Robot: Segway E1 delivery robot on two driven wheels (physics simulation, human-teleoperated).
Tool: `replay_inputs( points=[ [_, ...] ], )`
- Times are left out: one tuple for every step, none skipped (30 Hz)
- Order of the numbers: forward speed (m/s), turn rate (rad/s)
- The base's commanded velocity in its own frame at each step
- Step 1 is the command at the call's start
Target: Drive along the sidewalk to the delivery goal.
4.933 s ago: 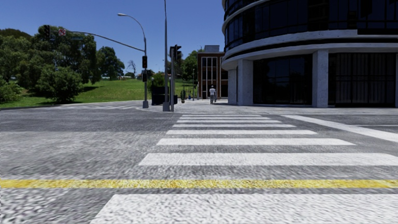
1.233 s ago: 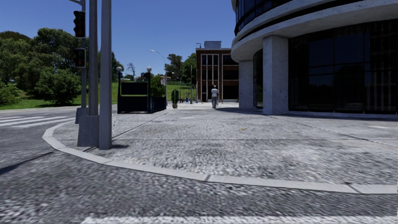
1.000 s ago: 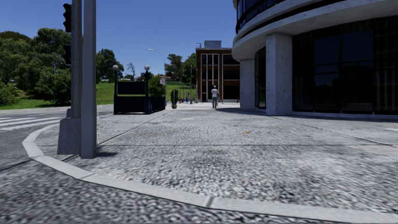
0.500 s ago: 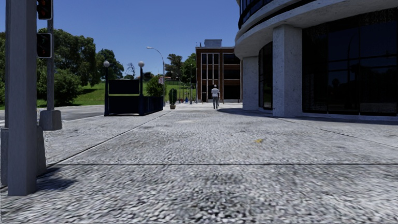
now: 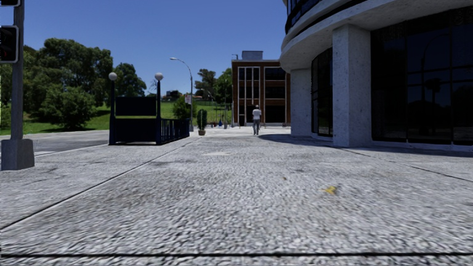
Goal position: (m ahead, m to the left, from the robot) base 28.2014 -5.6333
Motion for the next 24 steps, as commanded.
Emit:
replay_inputs(
  points=[
    [2.00, 0.00],
    [2.00, 0.00],
    [2.00, 0.00],
    [2.00, 0.00],
    [2.00, 0.00],
    [2.00, 0.00],
    [2.00, 0.00],
    [2.00, 0.00],
    [2.00, 0.00],
    [2.00, 0.00],
    [2.00, 0.00],
    [2.00, 0.00],
    [2.00, 0.00],
    [2.00, 0.00],
    [2.00, 0.00],
    [2.00, 0.00],
    [2.00, 0.00],
    [2.00, 0.00],
    [2.00, 0.00],
    [2.00, 0.00],
    [2.00, 0.00],
    [2.00, 0.00],
    [2.00, 0.00],
    [2.00, 0.00]
  ],
)
